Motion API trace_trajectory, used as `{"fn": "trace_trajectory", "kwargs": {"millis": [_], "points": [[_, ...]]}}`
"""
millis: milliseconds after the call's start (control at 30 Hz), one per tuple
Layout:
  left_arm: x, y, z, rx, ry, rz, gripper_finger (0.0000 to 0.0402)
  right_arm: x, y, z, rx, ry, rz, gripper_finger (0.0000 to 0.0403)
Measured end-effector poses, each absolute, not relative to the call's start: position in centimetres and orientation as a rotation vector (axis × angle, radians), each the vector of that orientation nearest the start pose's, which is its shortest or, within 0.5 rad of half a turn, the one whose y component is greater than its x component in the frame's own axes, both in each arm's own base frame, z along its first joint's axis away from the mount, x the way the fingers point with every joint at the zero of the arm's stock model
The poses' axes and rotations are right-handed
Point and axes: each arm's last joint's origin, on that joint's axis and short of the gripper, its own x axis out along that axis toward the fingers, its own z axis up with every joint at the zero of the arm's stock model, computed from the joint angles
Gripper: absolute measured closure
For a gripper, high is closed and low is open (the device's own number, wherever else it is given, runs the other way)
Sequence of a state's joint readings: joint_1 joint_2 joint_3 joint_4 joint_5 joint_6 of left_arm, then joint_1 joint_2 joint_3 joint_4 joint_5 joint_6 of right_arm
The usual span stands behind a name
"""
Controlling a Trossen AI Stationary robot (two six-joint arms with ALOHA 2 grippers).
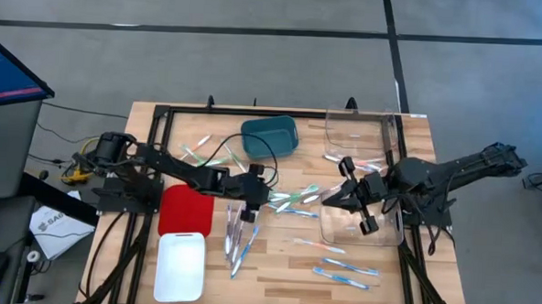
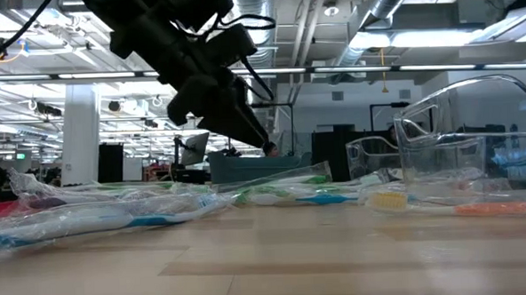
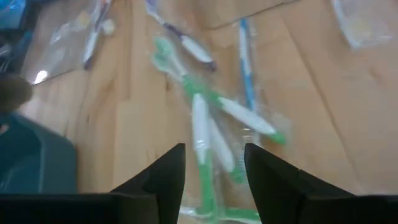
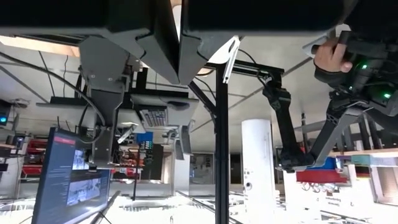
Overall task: Pick & Place Toothbrushes
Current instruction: Put the green toothbrush into the white bin
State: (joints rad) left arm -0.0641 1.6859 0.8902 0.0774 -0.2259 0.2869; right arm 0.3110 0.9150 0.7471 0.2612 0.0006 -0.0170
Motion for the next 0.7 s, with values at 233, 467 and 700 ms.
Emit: {"fn": "trace_trajectory", "kwargs": {"millis": [233, 467, 700], "points": [[33.7, -0.4, 16.9, 0.306, 0.736, 0.088, 0.0220, 19.7, 6.3, 33.8, -0.005, -0.080, 0.309, 0.0403], [33.7, -0.6, 16.3, 0.297, 0.756, 0.052, 0.0219, 19.8, 6.2, 33.8, -0.006, -0.077, 0.302, 0.0403], [34.3, -0.6, 14.4, 0.298, 0.793, 0.049, 0.0221, 20.0, 5.6, 33.8, 0.011, -0.070, 0.271, 0.0403]]}}
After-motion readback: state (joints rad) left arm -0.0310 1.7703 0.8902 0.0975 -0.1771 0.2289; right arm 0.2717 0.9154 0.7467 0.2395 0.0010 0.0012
